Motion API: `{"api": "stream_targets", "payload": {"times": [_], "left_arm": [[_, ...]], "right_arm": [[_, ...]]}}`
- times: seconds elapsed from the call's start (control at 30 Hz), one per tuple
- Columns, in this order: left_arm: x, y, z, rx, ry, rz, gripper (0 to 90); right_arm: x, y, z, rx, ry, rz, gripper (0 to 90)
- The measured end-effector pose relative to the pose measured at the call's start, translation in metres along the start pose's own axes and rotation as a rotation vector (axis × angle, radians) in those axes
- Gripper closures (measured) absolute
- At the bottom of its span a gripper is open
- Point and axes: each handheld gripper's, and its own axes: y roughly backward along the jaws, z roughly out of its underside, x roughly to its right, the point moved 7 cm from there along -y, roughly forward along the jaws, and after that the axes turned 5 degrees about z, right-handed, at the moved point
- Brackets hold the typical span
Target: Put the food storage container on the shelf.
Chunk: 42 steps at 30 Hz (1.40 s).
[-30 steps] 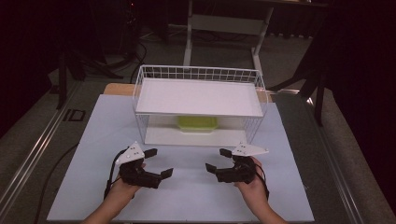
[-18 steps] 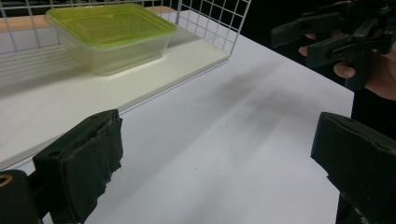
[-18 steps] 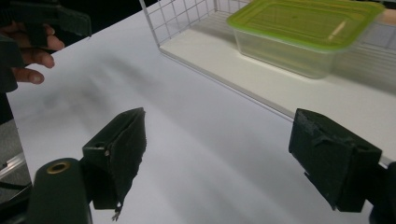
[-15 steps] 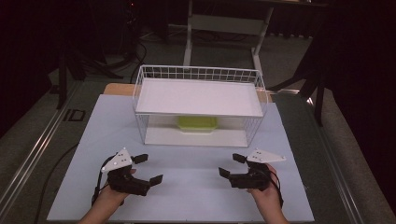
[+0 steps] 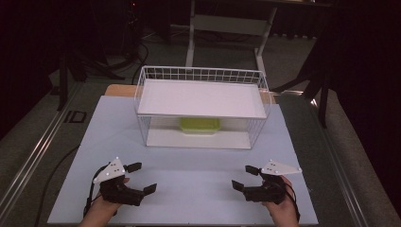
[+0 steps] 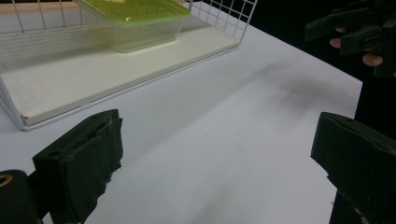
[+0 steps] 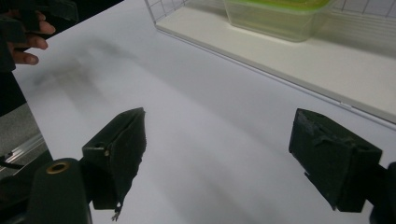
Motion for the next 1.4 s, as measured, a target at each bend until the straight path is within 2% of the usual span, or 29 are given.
{"api": "stream_targets", "payload": {"times": [0.1,0.37,0.47,0.83,0.93,1.13,1.33,1.4], "left_arm": [[0.001,-0.001,0.003,0.001,-0.002,0.001,3.1],[0.005,-0.006,0.009,-0.017,-0.015,0.013,3.0],[0.005,-0.007,0.010,-0.017,-0.020,0.009,3.0],[0.006,-0.009,0.012,-0.002,-0.029,0.011,3.0],[0.009,-0.009,0.011,0.009,-0.046,0.011,3.1],[0.008,-0.008,0.008,0.029,-0.063,0.006,3.1],[0.004,-0.006,0.008,0.053,-0.044,0.000,3.1],[0.003,-0.005,0.008,0.053,-0.047,-0.007,3.1]], "right_arm": [[0.001,0.003,0.003,0.009,-0.016,-0.001,18.8],[0.005,0.000,0.010,0.011,0.000,-0.004,18.7],[0.006,-0.004,0.015,0.001,0.023,-0.005,18.7],[0.006,-0.016,0.026,-0.032,0.060,-0.023,18.3],[0.010,-0.018,0.028,-0.038,0.077,-0.024,18.3],[0.016,-0.015,0.025,-0.010,0.066,-0.022,18.3],[0.018,-0.011,0.022,0.023,0.037,-0.040,18.3],[0.019,-0.012,0.022,0.017,0.034,-0.036,18.3]]}}
